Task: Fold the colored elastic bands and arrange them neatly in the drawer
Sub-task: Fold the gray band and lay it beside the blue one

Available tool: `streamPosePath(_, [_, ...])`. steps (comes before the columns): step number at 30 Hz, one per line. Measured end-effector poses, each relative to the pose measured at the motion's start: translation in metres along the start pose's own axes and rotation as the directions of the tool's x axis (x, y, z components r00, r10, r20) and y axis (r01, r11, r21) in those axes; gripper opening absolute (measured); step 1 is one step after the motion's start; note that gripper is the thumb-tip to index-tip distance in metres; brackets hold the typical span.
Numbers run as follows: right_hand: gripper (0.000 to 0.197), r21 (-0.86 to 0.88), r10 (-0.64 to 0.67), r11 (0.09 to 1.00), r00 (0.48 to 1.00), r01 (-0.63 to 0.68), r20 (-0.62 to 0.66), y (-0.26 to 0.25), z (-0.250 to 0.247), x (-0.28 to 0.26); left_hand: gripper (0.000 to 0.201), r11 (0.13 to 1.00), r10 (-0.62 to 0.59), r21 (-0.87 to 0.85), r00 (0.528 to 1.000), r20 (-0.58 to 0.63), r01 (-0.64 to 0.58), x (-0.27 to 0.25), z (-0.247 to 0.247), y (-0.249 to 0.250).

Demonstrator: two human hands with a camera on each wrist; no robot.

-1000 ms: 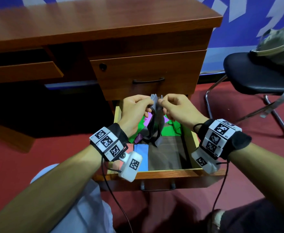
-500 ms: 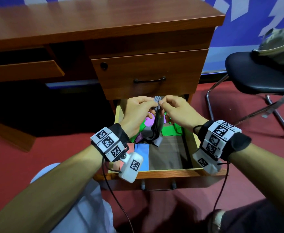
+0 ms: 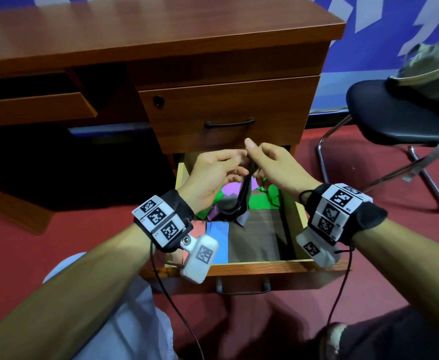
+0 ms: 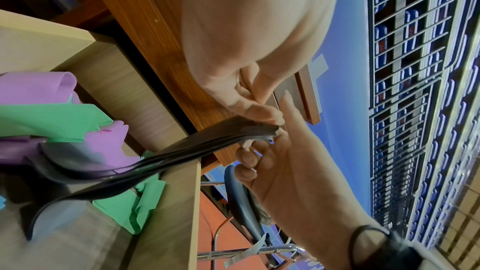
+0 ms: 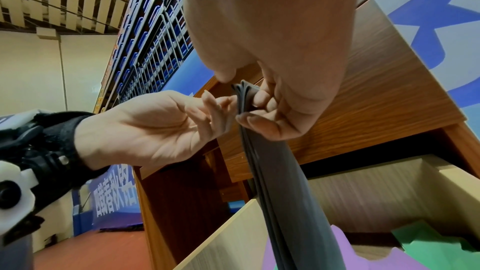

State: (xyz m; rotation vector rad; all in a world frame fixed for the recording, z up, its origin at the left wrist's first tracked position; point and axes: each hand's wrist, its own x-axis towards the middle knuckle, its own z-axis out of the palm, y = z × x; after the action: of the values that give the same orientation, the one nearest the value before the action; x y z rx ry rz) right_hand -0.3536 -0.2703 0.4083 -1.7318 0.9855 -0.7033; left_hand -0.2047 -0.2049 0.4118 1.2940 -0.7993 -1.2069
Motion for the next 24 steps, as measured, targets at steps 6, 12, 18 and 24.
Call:
streamPosePath(6, [0.027, 0.024, -0.016, 1.0, 1.0, 0.016, -0.016, -0.001, -0.006, 0.006, 0.027, 0.997, -0.028, 0.07, 1.0, 0.011, 0.027, 0.001, -0.006, 0.01])
streamPosePath(12, [0.02, 0.083, -0.099, 0.992, 0.995, 0.099, -0.01, -0.031, -0.01, 0.001, 0.077, 0.854, 0.055, 0.502, 0.982, 0.179, -0.139, 0.002, -0.007, 0.01])
streamPosePath(18, [0.02, 0.335, -0.116, 0.936, 0.993, 0.11, -0.001, -0.054, -0.009, 0.002, 0.054, 0.905, 0.112, 0.382, 0.972, 0.208, -0.187, -0.001, 0.006, -0.007])
streamPosePath(24, [0.026, 0.502, -0.051, 0.862, 0.998, 0.067, -0.047, -0.071, -0.023, -0.001, 0.021, 0.87, 0.154, 0.428, 0.959, 0.238, -0.245, 0.0, 0.009, -0.015])
